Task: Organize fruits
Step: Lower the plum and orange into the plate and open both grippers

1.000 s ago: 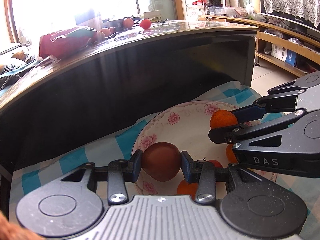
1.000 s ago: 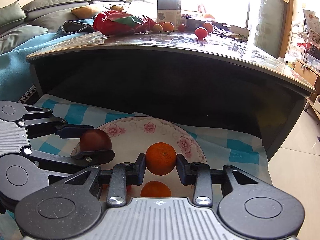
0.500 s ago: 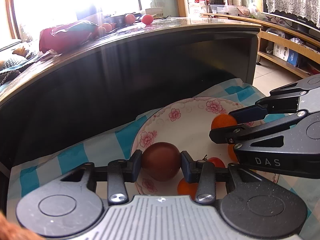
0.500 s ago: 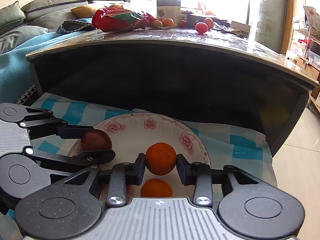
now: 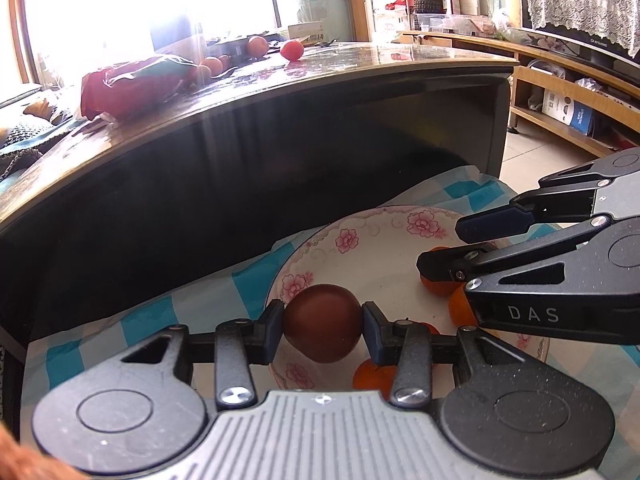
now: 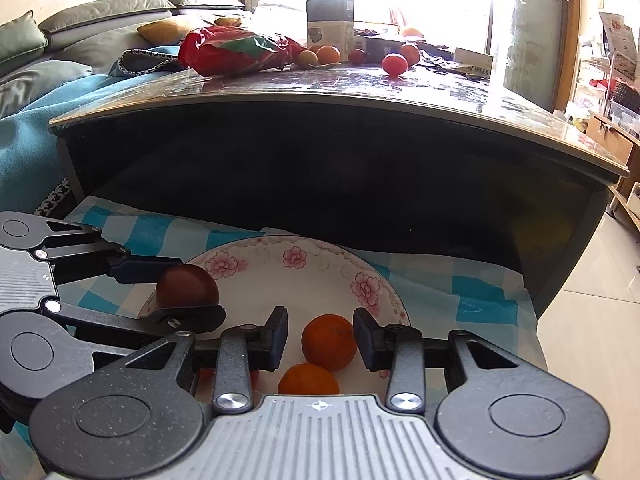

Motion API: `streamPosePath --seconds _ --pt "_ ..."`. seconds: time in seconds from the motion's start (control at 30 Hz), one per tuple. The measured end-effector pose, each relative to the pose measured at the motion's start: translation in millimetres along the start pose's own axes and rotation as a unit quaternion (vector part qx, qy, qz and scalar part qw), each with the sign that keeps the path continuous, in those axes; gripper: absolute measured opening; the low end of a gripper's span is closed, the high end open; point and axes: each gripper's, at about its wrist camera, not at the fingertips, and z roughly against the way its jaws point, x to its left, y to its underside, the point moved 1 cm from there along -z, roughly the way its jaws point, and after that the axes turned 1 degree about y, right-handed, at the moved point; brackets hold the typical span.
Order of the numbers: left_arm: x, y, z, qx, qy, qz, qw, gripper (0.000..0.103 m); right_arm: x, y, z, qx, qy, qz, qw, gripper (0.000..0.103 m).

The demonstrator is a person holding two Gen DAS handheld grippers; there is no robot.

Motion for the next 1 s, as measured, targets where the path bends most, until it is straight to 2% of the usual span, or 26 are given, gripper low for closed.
streamPosePath --seconds 0.63,0.8,1.0 --pt "11.7 -7.5 34.3 -0.018 -0.003 0.011 0.9998 0.050 5.0 -10.1 28.5 -0.020 0.005 -0.004 1.000 0.033" --pt "7.9 -11.2 29.1 -0.018 0.001 0.006 0.9998 0.050 10.4 -12.8 35.0 -0.024 0.004 -0.004 1.000 0.033" --pt "-0.3 -6.6 3.9 0.000 0.008 0.014 0.9999 0.051 7.7 -11.0 33.0 -0.021 0.011 -0.007 1.000 0.033"
